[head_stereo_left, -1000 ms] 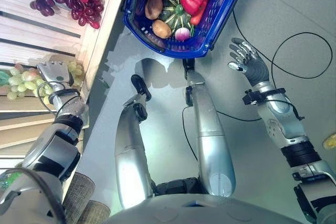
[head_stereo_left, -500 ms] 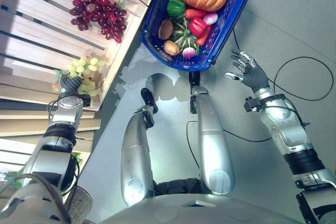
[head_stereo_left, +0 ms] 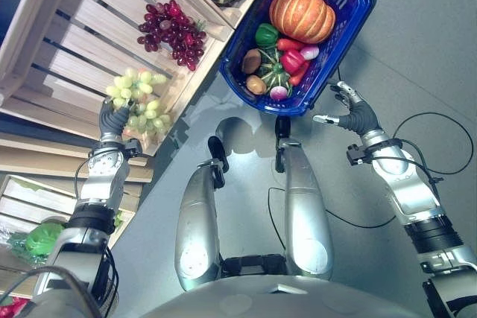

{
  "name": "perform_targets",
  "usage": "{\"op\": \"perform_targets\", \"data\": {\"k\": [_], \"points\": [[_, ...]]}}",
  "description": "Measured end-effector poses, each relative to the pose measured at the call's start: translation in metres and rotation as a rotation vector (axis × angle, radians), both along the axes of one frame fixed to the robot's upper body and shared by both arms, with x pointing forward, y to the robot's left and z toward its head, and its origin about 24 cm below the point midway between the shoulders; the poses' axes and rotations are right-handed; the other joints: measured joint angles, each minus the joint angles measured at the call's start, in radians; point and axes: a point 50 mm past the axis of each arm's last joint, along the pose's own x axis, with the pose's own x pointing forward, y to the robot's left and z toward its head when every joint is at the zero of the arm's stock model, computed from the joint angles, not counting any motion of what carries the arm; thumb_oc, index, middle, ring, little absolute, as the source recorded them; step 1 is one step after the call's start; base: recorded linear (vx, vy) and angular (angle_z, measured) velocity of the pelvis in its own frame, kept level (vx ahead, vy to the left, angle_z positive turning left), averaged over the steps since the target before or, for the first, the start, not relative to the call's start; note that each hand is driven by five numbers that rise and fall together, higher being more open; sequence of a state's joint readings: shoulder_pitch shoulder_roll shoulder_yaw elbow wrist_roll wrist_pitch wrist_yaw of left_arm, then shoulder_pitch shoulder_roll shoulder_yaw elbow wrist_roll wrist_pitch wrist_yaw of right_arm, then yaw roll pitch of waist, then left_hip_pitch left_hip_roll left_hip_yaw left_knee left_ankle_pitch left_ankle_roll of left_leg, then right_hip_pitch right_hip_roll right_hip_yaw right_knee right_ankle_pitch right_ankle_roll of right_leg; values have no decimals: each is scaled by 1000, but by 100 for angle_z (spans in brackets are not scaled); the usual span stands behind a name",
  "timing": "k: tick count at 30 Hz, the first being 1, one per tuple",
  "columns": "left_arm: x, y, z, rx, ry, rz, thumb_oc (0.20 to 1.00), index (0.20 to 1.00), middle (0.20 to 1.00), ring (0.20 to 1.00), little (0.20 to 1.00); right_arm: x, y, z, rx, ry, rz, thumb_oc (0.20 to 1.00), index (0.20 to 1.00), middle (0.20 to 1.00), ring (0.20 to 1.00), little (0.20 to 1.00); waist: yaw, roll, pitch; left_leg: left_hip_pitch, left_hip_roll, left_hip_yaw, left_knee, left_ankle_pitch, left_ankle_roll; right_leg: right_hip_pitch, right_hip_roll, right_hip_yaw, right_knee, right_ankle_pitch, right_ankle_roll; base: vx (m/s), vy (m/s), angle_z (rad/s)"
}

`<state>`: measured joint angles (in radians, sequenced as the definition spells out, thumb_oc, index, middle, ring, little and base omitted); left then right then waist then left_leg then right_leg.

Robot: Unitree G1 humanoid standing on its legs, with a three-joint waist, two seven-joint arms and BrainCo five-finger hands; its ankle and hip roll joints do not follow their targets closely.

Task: Pick up fruits and vegetables into the basket

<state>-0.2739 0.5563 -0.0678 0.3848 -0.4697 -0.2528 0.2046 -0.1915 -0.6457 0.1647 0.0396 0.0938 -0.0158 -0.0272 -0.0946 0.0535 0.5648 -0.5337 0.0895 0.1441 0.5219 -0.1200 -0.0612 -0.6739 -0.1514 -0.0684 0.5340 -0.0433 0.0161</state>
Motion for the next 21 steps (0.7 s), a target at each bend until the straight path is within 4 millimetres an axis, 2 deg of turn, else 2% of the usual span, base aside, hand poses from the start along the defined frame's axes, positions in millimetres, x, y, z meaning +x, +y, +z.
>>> {"op": "perform_targets", "data": {"k": [5, 11, 16, 21], "points": [[4, -22, 39, 34, -158, -115, 200, 200, 200, 200, 200, 13, 15, 12, -133, -42, 16, 1000, 1000, 1000, 1000, 1000, 20, 1, 0, 46, -2, -8, -6, 4, -2, 55, -3, -11, -11, 0, 1, 2, -56, 6], [12, -46, 82, 67, -303, -266, 200, 200, 200, 200, 200, 35, 44, 39, -347, -125, 34, 1000, 1000, 1000, 1000, 1000, 37, 2, 1, 99, -2, -15, -16, 4, 2, 115, -9, -25, -22, -2, 2, 24, -71, 5], [15, -60, 97, 79, -349, -373, 200, 200, 200, 200, 200, 44, 61, 52, -389, -156, 46, 1000, 1000, 1000, 1000, 1000, 43, 2, 1, 134, -3, -24, -25, 5, 0, 159, -9, -31, -36, -2, 2, 35, -53, 5], [19, -80, 102, 68, -341, -492, 200, 200, 200, 200, 200, 51, 83, 57, -372, -173, 65, 1000, 1000, 1000, 1000, 1000, 49, 1, 1, 166, -4, -27, -34, 5, 0, 196, -10, -36, -45, 1, -1, 28, -37, 2]]}}
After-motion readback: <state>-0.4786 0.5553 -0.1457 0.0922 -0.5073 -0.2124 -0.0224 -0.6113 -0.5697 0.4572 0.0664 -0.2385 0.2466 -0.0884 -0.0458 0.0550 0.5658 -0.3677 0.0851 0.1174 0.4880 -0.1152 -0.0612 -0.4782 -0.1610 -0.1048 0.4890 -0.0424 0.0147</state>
